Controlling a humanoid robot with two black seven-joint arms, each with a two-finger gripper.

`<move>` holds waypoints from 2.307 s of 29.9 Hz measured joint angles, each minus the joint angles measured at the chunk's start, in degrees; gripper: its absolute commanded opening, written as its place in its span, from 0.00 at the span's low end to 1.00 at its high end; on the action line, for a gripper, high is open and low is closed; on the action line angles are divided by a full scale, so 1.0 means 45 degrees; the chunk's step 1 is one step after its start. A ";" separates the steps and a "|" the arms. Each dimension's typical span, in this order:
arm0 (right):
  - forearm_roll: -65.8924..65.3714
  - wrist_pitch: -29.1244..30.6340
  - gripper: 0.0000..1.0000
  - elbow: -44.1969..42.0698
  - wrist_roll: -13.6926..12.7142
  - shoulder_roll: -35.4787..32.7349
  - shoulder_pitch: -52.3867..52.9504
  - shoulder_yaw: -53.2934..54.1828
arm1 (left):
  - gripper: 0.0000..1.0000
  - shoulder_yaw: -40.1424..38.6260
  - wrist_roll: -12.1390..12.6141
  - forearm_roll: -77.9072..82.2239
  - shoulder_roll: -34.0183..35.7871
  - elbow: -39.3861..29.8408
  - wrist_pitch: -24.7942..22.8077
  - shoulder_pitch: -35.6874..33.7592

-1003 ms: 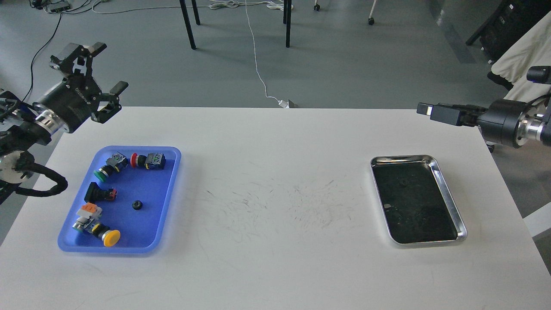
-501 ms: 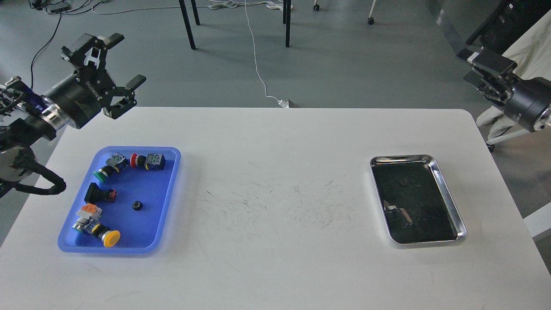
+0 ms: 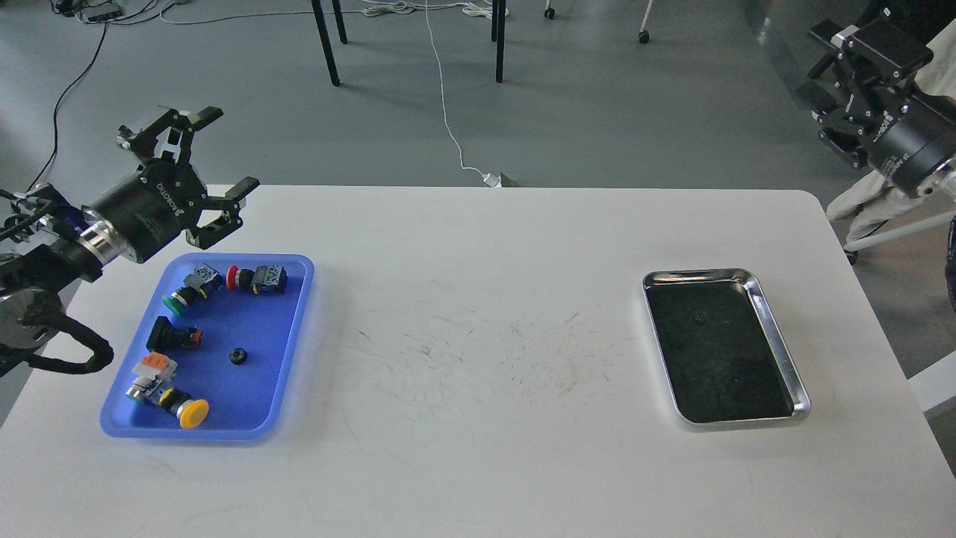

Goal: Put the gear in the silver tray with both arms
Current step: 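Raise the right gripper up and away from the silver tray, then move the left hand over the blue tray of buttons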

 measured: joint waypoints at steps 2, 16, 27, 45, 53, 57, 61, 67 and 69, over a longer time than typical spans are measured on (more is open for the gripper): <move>-0.0035 0.0016 0.96 -0.0067 0.0000 -0.0063 0.0001 0.0091 | 0.99 0.0044 0.0010 0.0000 -0.0061 0.0128 -0.0001 -0.0059; 0.0615 0.0206 0.99 -0.0140 0.0001 0.0042 -0.0300 0.0462 | 0.99 0.0078 0.0103 0.0056 0.0065 0.0433 -0.0002 -0.0624; 0.1482 0.0642 0.99 -0.1121 0.0003 0.1760 -0.2313 0.3763 | 0.99 -0.0088 0.0098 -0.0093 -0.0046 0.0540 -0.0004 -0.0634; 0.1417 0.1003 0.99 -0.2342 0.0003 0.4861 -0.5429 0.7631 | 0.99 0.0868 0.0259 -0.0087 -0.0791 0.0901 -0.0002 0.0556; 0.1426 0.1003 0.99 -0.2333 0.0001 0.4849 -0.5799 0.7673 | 0.99 0.1168 0.0084 0.1294 0.0544 0.0253 -0.0001 0.0744; 0.1417 0.0881 0.99 -0.2558 -0.0001 0.4859 -0.5857 0.7675 | 0.99 0.1125 -0.0426 0.2148 0.1084 -0.0490 -0.0005 0.0955; 0.1423 0.0616 0.99 -0.3374 -0.0001 0.5349 -0.5864 0.7697 | 0.99 0.1114 -0.0622 0.2469 0.1296 -0.0790 -0.0003 0.1072; 0.1391 0.0541 0.99 -0.4216 -0.0001 0.5722 -0.5721 0.7518 | 0.99 0.1022 -0.0658 0.2442 0.1323 -0.0842 -0.0002 0.1077; 0.1365 0.0526 0.99 -0.4358 0.0000 0.5909 -0.5660 0.7489 | 0.99 0.1022 -0.0658 0.2494 0.1359 -0.0833 -0.0003 0.1074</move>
